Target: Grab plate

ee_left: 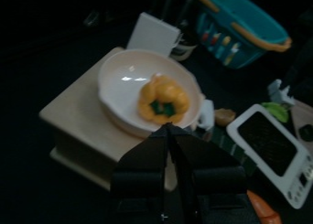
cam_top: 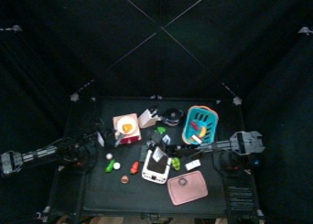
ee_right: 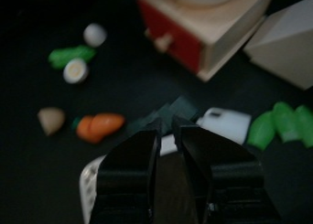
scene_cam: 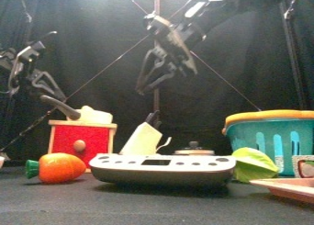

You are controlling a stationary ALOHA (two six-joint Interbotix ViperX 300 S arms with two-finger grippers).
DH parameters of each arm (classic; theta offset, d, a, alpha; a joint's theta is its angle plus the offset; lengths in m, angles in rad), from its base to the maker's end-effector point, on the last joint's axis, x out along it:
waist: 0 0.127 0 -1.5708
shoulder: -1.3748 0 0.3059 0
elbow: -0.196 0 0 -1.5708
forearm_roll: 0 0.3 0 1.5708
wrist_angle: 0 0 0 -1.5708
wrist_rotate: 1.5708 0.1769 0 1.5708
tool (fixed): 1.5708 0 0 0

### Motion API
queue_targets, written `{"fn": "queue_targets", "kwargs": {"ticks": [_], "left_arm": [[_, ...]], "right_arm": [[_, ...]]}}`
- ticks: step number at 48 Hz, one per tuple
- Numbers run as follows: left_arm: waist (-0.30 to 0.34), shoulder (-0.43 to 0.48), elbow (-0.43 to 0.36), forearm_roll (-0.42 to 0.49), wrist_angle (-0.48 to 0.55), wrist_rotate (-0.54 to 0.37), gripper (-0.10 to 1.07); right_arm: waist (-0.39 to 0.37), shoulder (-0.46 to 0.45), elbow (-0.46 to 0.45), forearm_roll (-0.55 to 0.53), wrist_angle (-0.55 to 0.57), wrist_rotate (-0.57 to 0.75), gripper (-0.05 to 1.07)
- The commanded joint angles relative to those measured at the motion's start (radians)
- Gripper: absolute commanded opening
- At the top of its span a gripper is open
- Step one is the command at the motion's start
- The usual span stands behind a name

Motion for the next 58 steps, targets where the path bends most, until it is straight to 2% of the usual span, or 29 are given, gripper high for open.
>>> {"fn": "queue_targets", "kwargs": {"ticks": [1, 8, 15, 24, 30, 39, 47, 58], "left_arm": [[-0.097, 0.002, -0.034, 0.02, -0.054, 0.003, 0.48], [-0.247, 0.015, -0.035, 0.092, -0.176, 0.003, 0.48], [-0.337, 0.026, -0.037, 0.158, -0.242, 0.0, 0.48], [-0.353, 0.046, -0.037, 0.166, -0.253, -0.003, 0.48], [-0.35, 0.066, -0.037, 0.146, -0.253, -0.003, 0.48], [-0.336, 0.075, -0.035, 0.137, -0.252, -0.003, 0.48], [-0.334, 0.075, -0.031, 0.137, -0.252, -0.003, 0.48], [-0.327, 0.075, -0.028, 0.137, -0.252, -0.003, 0.48]], "right_arm": [[0.072, -0.103, 0.064, 0.048, 0.032, 0.006, 0.61], [0.169, -0.152, 0.166, 0.229, 0.097, 0.006, 0.62], [0.229, -0.172, 0.227, 0.433, 0.19, 0.002, 0.63], [0.345, -0.204, 0.293, 0.632, 0.388, 0.006, 0.63], [0.408, -0.244, 0.314, 0.707, 0.483, 0.025, 0.63], [0.448, -0.268, 0.377, 0.724, 0.485, 0.092, 0.64], [0.483, -0.293, 0.453, 0.707, 0.465, 0.176, 0.73], [0.5, -0.311, 0.543, 0.578, 0.385, 0.287, 0.87]]}}
